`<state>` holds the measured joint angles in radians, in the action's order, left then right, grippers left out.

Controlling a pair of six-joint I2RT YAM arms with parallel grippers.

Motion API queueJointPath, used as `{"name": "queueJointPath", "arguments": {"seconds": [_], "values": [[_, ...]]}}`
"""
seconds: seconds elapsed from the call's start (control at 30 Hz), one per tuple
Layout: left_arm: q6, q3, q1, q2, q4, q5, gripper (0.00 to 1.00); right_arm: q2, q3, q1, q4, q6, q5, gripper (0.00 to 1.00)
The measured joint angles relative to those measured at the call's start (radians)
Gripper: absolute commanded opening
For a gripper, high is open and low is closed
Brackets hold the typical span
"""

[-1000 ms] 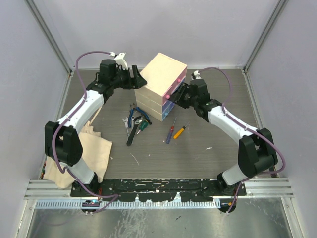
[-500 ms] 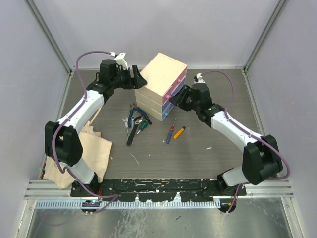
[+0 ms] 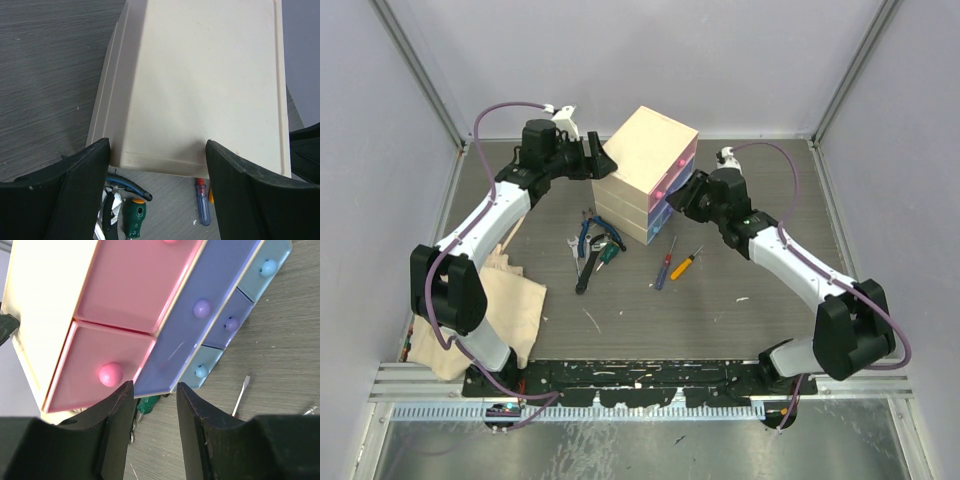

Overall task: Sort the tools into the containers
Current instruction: Close the drawer of the storage box.

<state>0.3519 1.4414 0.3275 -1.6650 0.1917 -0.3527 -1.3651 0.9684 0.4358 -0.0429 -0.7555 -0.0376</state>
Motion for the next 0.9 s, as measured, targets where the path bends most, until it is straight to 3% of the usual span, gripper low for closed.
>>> {"name": "queueJointPath", "arguments": {"seconds": [0.5, 0.9], "values": [[-0.001, 0.0, 0.0, 0.0, 0.0, 0.0, 0.76, -0.157, 0.101, 0.011, 0.004, -0.021, -0.073, 0.46], [-0.001, 0.0, 0.001, 0.0, 0.0, 0.002, 0.76, 0.038, -0.021, -0.037, -0.038, 0.027, -0.018, 0.46]]}}
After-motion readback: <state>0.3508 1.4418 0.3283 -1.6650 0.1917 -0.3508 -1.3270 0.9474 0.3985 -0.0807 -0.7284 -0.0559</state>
